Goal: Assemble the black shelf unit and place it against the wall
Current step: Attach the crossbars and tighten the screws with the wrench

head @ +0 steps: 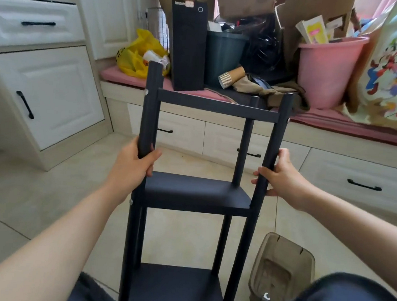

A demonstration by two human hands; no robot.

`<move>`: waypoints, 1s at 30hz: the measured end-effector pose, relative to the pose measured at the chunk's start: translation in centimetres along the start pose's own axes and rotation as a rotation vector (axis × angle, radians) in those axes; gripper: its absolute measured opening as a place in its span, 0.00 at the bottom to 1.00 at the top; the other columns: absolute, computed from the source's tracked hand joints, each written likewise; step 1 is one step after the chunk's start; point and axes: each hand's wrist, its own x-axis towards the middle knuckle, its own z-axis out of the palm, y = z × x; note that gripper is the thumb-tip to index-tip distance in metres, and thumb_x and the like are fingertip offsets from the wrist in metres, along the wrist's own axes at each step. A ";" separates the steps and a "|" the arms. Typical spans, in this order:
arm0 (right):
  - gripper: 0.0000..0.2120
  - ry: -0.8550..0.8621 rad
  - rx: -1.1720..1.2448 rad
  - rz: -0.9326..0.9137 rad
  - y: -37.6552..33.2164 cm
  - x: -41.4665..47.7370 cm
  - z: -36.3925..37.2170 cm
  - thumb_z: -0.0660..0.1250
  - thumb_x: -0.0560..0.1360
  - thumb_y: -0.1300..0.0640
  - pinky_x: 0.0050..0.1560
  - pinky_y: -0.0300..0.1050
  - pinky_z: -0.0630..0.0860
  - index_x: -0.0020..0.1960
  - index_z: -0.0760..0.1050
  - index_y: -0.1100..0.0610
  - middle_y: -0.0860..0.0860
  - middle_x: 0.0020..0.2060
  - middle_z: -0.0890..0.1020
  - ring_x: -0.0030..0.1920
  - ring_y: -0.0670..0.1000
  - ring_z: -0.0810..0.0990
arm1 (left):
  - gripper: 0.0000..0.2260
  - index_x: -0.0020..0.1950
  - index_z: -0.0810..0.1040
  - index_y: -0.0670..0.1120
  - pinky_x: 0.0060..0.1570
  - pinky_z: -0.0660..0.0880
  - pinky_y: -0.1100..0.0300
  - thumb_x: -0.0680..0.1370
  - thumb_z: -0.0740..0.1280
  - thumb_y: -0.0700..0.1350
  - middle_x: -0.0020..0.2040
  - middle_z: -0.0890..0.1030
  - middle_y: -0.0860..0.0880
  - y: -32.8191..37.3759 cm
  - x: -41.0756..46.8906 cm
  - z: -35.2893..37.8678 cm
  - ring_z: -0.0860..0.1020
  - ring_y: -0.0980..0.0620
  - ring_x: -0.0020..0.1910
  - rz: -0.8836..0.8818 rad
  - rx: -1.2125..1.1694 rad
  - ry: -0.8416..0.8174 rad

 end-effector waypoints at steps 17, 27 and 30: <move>0.14 0.169 0.244 -0.257 -1.6 14.5 1.2 0.58 0.83 0.62 0.33 0.41 0.75 0.64 0.65 0.47 0.52 0.34 0.73 0.33 0.49 0.73 | 0.07 0.46 0.73 0.45 0.25 0.68 0.61 0.81 0.68 0.46 0.29 0.68 0.52 -1.2 14.0 5.2 0.66 0.55 0.25 -0.105 -0.145 0.139; 0.13 0.207 0.216 -0.163 -8.4 23.7 -1.8 0.59 0.83 0.62 0.36 0.46 0.73 0.65 0.67 0.50 0.51 0.33 0.74 0.32 0.47 0.73 | 0.09 0.44 0.72 0.46 0.24 0.68 0.64 0.82 0.67 0.46 0.28 0.67 0.50 3.3 24.4 7.4 0.66 0.54 0.25 -0.195 -0.087 0.157; 0.12 0.191 0.197 -0.154 -13.0 24.2 -3.6 0.59 0.83 0.63 0.36 0.43 0.74 0.64 0.66 0.51 0.52 0.33 0.73 0.32 0.47 0.73 | 0.10 0.44 0.72 0.45 0.25 0.68 0.65 0.81 0.67 0.46 0.27 0.68 0.53 7.3 26.7 6.3 0.67 0.57 0.25 -0.217 -0.075 0.144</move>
